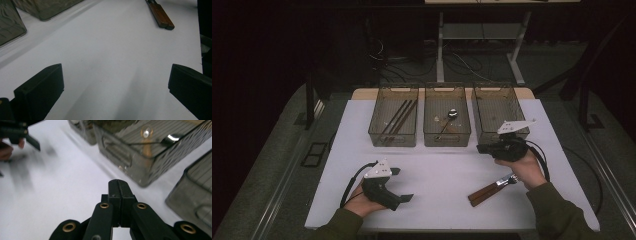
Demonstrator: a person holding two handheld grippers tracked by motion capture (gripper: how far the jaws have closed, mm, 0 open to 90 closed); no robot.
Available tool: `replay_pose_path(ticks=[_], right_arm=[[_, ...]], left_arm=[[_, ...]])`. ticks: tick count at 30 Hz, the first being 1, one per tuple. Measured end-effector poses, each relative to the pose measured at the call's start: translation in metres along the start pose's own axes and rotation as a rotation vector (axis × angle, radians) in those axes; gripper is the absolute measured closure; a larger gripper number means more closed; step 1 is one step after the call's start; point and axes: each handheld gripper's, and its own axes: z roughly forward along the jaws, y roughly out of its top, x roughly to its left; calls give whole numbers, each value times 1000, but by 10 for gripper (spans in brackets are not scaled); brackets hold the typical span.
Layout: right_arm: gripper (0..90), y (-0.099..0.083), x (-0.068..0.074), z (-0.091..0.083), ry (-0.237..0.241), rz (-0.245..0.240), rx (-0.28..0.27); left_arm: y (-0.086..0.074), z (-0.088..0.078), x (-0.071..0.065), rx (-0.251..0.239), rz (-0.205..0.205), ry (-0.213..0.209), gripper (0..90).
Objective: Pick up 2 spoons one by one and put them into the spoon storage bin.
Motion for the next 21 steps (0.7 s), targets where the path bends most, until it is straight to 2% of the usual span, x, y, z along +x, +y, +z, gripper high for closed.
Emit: replay_pose_path(ticks=[1, 11, 21], right_arm=[[900, -3, 2, -2, 4, -1, 8], [900, -36, 23, -11, 37, -46, 82], [900, -61, 43, -15, 85, -85, 124]], left_arm=[[0, -1, 1, 7, 10, -1, 0], [0, -1, 0, 6, 12, -2, 0], [0, -1, 0, 6, 9, -1, 0]])
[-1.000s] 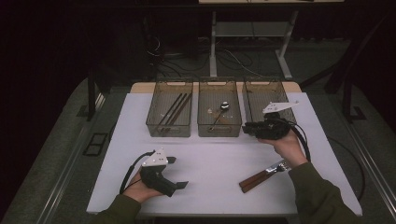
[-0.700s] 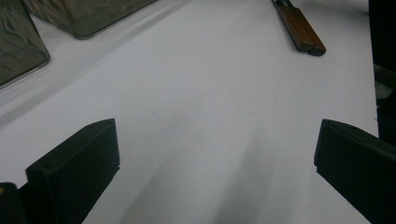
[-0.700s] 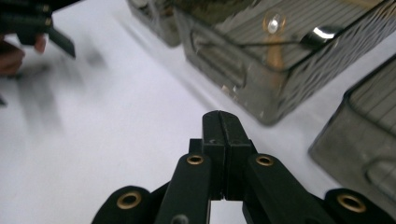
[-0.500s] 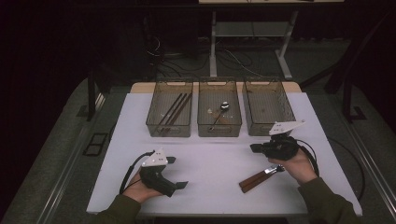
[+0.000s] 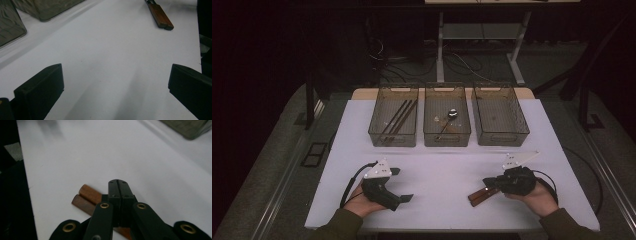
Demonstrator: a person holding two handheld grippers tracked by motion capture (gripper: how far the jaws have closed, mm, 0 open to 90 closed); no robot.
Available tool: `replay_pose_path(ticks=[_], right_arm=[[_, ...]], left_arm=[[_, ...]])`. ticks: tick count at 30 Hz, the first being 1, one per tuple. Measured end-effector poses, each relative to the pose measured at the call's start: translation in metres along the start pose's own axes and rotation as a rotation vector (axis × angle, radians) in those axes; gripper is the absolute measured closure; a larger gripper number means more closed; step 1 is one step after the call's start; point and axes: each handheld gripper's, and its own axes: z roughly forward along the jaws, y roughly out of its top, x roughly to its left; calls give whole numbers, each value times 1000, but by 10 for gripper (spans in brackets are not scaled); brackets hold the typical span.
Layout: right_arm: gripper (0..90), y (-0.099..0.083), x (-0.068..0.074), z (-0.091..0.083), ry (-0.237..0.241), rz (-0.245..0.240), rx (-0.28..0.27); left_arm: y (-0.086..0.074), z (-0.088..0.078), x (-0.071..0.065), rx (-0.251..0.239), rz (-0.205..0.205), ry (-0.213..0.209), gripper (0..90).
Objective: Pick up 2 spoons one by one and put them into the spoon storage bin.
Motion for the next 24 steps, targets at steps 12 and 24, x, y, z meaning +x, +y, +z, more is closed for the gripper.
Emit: replay_pose_path(ticks=[12, 24], right_arm=[[900, -19, 19, 0, 35, -19, 56], [900, -18, 25, 19, 72, -63, 105]], left_arm=[[0, 1, -1, 0, 0, 4, 0], [0, 1, 0, 4, 1, 5, 0]])
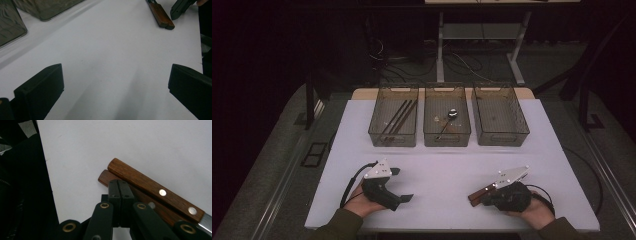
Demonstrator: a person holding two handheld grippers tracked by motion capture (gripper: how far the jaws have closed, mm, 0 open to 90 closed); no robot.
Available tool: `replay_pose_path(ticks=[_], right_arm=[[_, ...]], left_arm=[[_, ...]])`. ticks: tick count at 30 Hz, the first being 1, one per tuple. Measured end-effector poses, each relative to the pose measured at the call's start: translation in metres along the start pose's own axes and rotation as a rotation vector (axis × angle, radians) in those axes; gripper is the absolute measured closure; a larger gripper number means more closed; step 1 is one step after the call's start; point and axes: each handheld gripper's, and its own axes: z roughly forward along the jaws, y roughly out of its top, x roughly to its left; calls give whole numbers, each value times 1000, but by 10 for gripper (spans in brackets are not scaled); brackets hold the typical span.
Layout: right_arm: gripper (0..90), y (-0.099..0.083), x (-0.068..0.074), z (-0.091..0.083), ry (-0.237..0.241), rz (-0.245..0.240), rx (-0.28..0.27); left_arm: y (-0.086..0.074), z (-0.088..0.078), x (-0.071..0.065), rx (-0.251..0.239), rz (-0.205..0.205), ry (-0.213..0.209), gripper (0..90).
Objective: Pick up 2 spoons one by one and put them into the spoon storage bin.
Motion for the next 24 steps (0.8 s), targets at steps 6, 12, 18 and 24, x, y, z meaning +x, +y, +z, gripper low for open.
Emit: replay_pose_path(ticks=[6, 12, 18, 24], right_arm=[[900, 3, 4, 5, 19, -19, 7], [900, 4, 3, 7, 15, -25, 1], [900, 7, 4, 10, 5, -29, -5], [900, 11, 3, 14, -2, -35, -11]], left_arm=[[0, 0, 0, 0, -3, 2, 0], [0, 0, 0, 1, -3, 2, 0], [0, 0, 0, 1, -3, 3, 0], [0, 1, 0, 1, -2, 3, 0]])
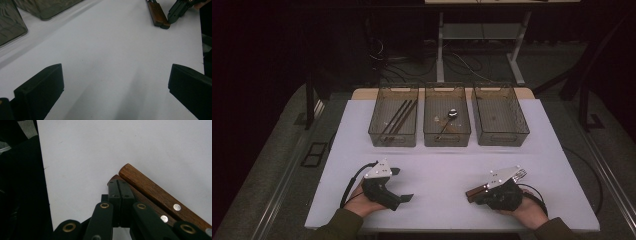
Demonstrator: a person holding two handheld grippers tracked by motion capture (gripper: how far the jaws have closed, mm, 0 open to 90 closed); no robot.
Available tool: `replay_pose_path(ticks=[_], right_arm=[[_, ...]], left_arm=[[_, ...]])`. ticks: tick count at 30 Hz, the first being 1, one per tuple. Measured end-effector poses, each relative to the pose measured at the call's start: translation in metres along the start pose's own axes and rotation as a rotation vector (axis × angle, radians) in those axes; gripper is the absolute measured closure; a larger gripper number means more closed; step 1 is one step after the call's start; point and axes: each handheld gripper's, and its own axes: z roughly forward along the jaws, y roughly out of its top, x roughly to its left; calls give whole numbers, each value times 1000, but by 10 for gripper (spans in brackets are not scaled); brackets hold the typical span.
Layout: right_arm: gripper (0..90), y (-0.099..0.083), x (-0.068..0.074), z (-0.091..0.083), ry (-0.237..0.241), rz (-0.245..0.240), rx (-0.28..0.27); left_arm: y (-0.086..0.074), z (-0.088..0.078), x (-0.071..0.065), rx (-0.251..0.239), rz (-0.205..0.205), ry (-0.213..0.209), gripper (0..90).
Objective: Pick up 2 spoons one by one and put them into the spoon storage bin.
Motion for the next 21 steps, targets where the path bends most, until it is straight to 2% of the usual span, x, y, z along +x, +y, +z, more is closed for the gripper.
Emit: replay_pose_path(ticks=[21], right_arm=[[900, 23, -16, 20, -51, -11, -27]], left_arm=[[0, 0, 0, 0, 1, -2, 0]])
